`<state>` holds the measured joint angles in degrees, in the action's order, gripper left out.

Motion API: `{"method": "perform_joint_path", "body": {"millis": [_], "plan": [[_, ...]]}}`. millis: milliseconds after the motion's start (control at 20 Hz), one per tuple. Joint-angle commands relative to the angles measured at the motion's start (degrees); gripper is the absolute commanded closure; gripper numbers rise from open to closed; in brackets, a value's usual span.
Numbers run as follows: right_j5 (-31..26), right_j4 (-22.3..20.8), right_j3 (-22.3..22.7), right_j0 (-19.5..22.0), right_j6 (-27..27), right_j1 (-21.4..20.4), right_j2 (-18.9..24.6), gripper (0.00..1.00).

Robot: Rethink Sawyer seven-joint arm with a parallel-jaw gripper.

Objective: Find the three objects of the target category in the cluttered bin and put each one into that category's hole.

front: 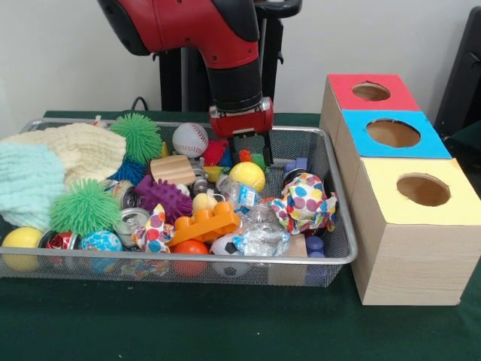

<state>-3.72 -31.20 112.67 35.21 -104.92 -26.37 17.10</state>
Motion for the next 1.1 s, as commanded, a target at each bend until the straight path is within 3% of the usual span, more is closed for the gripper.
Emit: {"method": "perform_joint_path", "body": {"millis": [50,600,1100], "plan": [[4.0,1.9,-16.5,0.9,-4.8,4.9,2.7,0.0],[3.6,1.5,-19.1,0.7,-4.9,5.9,3.1,0.0],[3.1,0.0,-19.3,3.0,-3.0,6.2,5.9,0.0]]}}
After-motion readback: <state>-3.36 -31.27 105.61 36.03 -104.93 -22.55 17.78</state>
